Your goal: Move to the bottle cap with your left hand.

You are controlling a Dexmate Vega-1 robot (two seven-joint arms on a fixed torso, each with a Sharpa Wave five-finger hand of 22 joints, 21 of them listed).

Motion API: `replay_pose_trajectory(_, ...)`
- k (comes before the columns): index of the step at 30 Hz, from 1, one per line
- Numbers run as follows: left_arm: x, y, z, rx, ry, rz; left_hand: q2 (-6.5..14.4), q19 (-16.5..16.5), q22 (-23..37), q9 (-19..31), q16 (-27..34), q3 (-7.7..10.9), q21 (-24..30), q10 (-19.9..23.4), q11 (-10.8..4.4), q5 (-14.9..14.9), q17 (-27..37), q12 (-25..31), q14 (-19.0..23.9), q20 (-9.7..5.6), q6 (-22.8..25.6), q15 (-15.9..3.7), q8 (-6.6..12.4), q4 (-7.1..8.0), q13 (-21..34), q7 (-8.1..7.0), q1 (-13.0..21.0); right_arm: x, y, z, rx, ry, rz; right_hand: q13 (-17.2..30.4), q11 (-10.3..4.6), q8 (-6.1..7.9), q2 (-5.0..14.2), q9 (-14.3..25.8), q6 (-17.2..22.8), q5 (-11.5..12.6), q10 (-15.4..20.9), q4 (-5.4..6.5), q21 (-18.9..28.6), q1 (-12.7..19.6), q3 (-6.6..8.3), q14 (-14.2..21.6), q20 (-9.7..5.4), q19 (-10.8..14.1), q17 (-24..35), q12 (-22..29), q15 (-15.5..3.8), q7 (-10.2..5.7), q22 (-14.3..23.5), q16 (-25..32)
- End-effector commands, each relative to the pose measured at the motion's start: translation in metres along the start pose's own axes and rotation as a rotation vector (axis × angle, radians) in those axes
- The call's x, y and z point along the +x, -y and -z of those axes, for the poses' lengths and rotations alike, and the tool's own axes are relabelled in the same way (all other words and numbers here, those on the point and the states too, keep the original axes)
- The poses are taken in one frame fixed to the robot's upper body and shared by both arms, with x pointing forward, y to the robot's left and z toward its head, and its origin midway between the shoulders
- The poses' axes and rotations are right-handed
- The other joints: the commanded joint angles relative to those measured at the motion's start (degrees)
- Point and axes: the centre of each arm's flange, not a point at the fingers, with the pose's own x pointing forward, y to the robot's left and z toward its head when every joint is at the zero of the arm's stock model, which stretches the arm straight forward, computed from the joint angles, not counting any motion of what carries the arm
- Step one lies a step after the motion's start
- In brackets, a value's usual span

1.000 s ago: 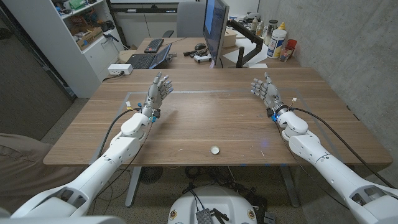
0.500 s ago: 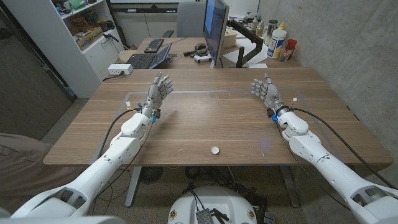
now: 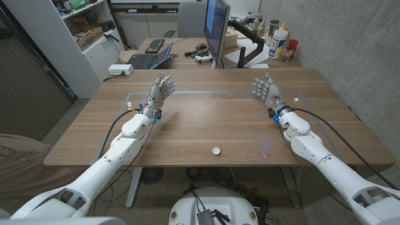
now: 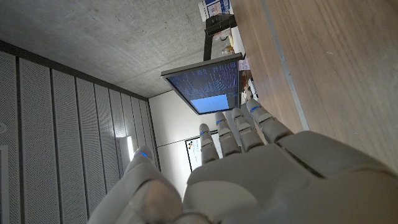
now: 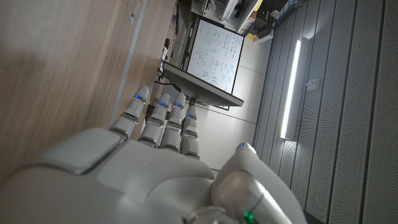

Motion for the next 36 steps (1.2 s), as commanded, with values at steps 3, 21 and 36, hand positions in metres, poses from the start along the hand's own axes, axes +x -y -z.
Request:
replay_pose_trajectory(3, 0.000, 0.002, -0.009, 0.047, 0.012, 0.023, 0.1, 0.3, 0.3, 0.1, 0.1, 0.11, 0.2, 0.3, 0.28, 0.4, 0.1, 0.2, 0.0, 0.09, -0.3, -2.33, 0.27, -0.31, 0.2, -0.35, 0.8, 0.004, -0.001, -0.002, 0.000, 0.011, 0.001, 0.1, -0.14, 0.32, 0.89, 0.3, 0.6, 0.3, 0.5, -0.07, -0.3, 0.0, 0.32, 0.5, 0.04, 0.7, 0.3, -0.2, 0.08, -0.03, 0.2, 0.0)
replay_pose_trajectory(21, -0.002, 0.006, -0.020, 0.196, 0.011, 0.069, -0.3, -0.2, 0.2, 0.0, -0.1, 0.04, 0.0, 0.3, 0.23, 0.5, 0.0, 0.2, -0.9, 0.13, -0.4, -2.29, 0.26, -0.83, 0.2, -0.41, 1.3, 0.005, -0.004, -0.001, -0.004, 0.008, 0.005, 0.2, -0.02, 0.31, 0.89, 0.2, 0.7, 0.4, 0.6, -0.06, -0.6, 0.0, 0.30, 0.5, 0.03, 0.8, 0.3, -0.4, 0.12, 0.06, 0.3, -0.2)
replay_pose_trajectory(36, -0.004, 0.017, -0.030, 0.248, 0.037, 0.118, -0.5, -0.7, 0.2, 0.0, -0.2, 0.04, -0.1, 0.3, 0.17, 0.7, 0.0, 0.2, -1.6, 0.08, -0.2, -2.32, 0.35, -1.21, 0.2, -0.36, 1.6, 0.004, -0.002, -0.002, -0.007, 0.013, 0.011, 0.2, 0.01, 0.19, 0.90, 0.2, 0.5, 0.4, 0.4, -0.05, -0.9, 0.1, 0.29, 0.2, 0.01, 0.9, 0.3, -0.6, 0.01, 0.07, 0.3, -0.4)
